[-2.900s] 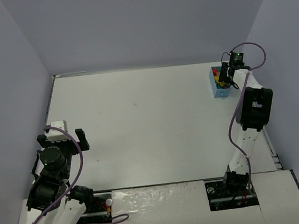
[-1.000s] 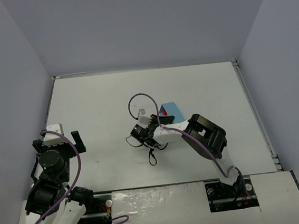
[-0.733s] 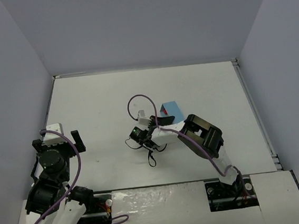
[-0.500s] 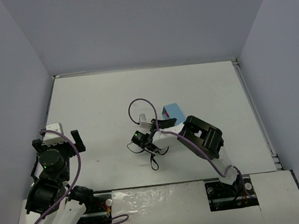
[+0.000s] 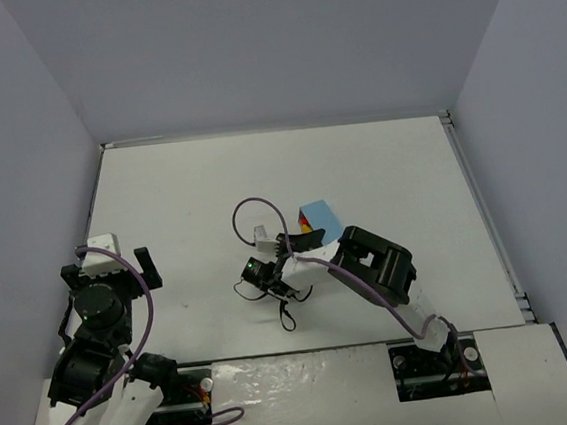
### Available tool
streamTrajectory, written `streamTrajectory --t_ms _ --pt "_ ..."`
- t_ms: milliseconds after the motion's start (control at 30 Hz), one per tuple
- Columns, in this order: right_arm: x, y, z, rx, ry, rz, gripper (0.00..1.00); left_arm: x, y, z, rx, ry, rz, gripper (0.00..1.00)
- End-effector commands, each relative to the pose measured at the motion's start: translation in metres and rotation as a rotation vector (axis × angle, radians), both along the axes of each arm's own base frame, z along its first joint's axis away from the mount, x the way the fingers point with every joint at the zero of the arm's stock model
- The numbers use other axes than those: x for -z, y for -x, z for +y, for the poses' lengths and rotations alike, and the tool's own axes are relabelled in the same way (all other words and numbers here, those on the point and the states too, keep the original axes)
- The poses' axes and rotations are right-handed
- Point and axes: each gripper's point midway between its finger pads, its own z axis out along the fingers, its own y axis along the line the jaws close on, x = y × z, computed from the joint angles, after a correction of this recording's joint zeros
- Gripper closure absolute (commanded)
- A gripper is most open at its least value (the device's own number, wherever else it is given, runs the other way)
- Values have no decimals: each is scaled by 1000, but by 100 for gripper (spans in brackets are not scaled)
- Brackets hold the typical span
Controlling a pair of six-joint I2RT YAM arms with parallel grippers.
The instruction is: Build the wood block tower
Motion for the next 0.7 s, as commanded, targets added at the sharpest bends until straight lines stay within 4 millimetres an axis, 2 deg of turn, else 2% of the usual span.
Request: streamTrajectory --t_ms 0,67,133,200,233,300,333,467,500,533,633,667 --pt "-48 -8 -21 101 14 -138 100 -20 -5 -1 -6 33 -67 3" --pt "-41 -5 3 58 60 -113 100 -21 -5 -1 -6 33 -66 3" --pt "-38 -3 7 50 105 -104 100 -20 -4 -1 -7 32 -67 3" --pt "-43 -4 -2 65 90 -108 100 -21 -4 -1 -9 32 -70 3" --pt "-44 -4 -15 80 79 -103 100 -22 -4 0 -10 34 -72 3" --pt "-45 -5 -26 97 75 -96 100 -21 -3 0 -11 34 -71 3" --pt "-44 -8 -22 97 79 -95 100 -21 -3 0 -11 34 -73 3" --pt "-39 -5 18 38 123 -82 100 -20 -5 -1 -7 32 -64 3" --pt "-38 -4 18 34 133 -77 100 -20 -5 -1 -7 31 -63 3" --pt "-38 -3 14 37 137 -74 100 -20 -5 -1 -9 30 -63 3" --pt "-40 -6 -26 101 139 -67 100 -20 -3 0 -14 33 -69 3" --pt "-43 -9 -33 122 134 -73 100 -21 -3 0 -12 34 -73 3"
